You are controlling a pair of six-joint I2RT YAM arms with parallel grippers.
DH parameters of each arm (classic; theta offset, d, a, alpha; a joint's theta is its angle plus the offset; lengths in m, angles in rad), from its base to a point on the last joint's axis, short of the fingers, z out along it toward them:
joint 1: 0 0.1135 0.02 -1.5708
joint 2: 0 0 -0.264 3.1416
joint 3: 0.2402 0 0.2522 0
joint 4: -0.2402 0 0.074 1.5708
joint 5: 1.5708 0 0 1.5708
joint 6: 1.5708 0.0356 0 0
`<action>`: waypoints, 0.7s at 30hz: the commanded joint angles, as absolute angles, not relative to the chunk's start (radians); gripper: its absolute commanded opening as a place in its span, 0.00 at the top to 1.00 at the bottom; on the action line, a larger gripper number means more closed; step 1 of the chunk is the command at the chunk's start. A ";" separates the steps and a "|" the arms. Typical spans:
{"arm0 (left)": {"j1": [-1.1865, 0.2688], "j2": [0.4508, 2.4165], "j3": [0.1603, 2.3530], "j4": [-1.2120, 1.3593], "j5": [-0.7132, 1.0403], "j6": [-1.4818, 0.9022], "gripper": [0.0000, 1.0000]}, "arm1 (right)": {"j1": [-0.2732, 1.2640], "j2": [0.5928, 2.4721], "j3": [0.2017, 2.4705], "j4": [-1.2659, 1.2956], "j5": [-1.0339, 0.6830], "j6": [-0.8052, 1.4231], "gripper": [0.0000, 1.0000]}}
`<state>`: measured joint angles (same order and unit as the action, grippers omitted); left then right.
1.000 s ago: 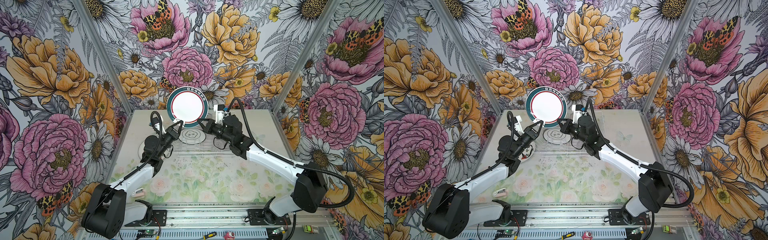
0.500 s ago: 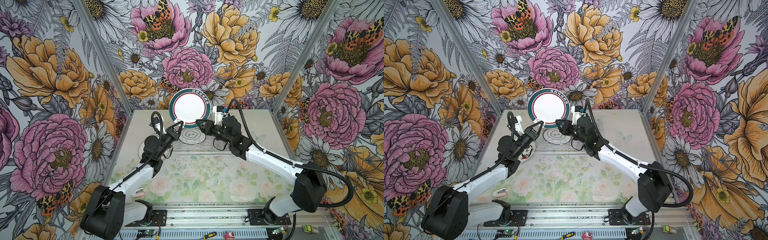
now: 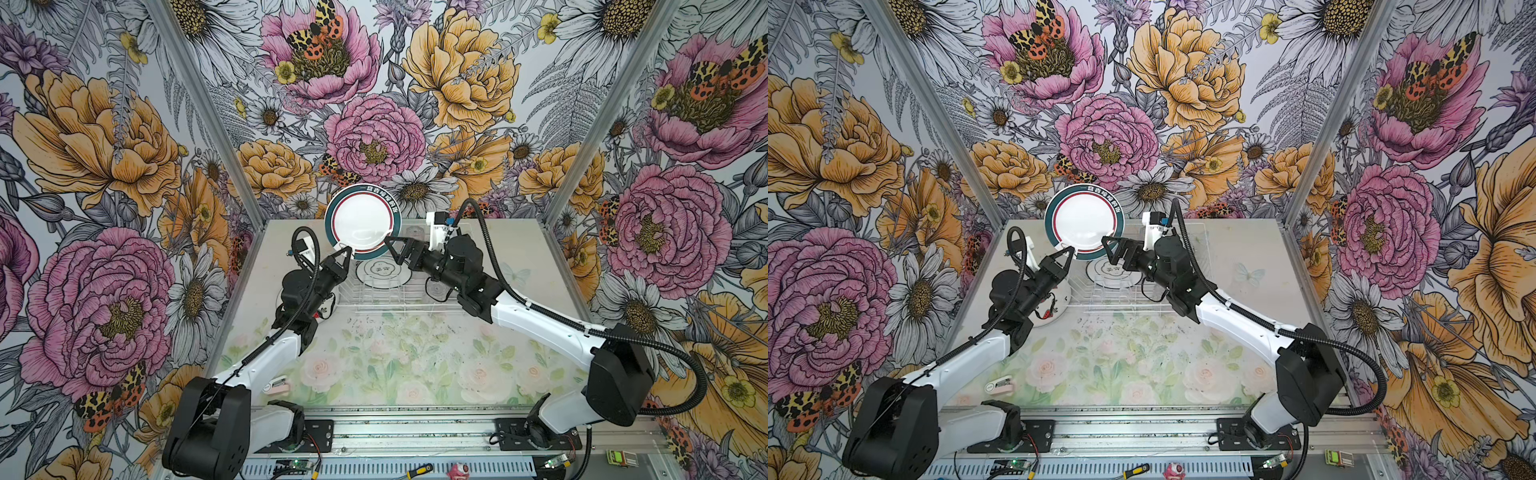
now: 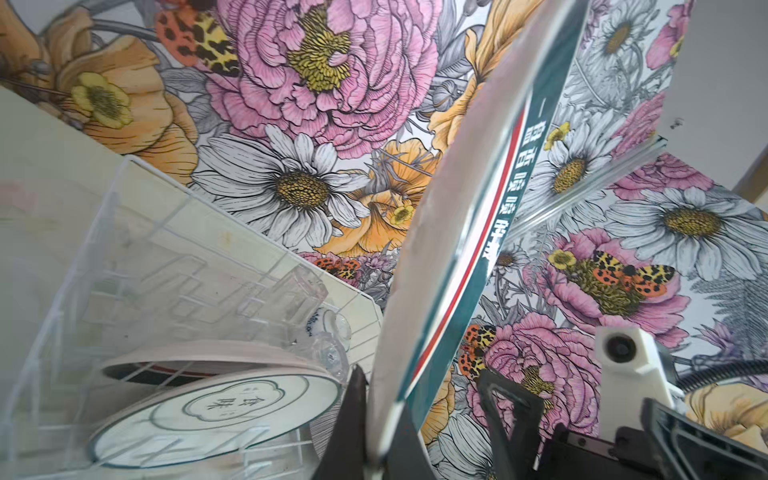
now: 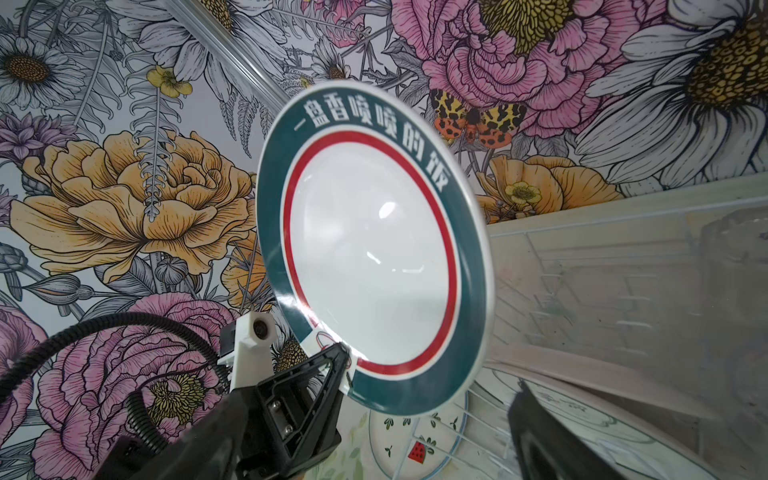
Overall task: Unload the mixed dishes from the dish rack
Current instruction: 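Carry the plate with the left gripper toward the watermelon plate on the table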
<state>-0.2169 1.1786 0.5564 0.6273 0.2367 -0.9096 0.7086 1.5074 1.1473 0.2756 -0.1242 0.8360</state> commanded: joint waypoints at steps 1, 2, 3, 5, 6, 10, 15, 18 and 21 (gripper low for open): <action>-0.176 1.101 0.549 0.617 0.187 -0.903 1.00 | 0.716 1.503 1.163 0.300 -0.103 0.808 0.01; -0.159 1.085 0.541 0.595 0.181 -0.907 1.00 | 0.716 1.506 1.168 0.294 -0.104 0.802 0.01; -0.142 1.066 0.531 0.572 0.170 -0.910 1.00 | 0.716 1.508 1.172 0.290 -0.103 0.797 0.01; -0.106 1.024 0.509 0.530 0.143 -0.918 1.00 | 0.717 1.508 1.173 0.284 -0.098 0.787 0.01; -0.089 1.000 0.496 0.510 0.129 -0.921 1.00 | 0.717 1.506 1.172 0.283 -0.094 0.782 0.01; -0.037 0.906 0.459 0.423 0.063 -0.935 1.00 | 0.716 1.498 1.165 0.272 -0.080 0.767 0.01; 0.002 0.790 0.400 0.301 -0.048 -0.982 1.00 | 0.715 1.482 1.156 0.261 -0.060 0.748 0.01; 0.028 0.737 0.372 0.237 -0.065 -0.996 1.00 | 0.715 1.472 1.145 0.262 -0.044 0.741 0.01; 0.035 0.675 0.346 0.150 -0.112 -0.992 1.00 | 0.715 1.462 1.140 0.261 -0.041 0.735 0.01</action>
<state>0.0238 0.7280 0.3595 0.2108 -0.0391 -0.9756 0.7086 1.4998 1.1469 0.2615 -0.0658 0.7616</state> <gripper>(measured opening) 0.086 0.992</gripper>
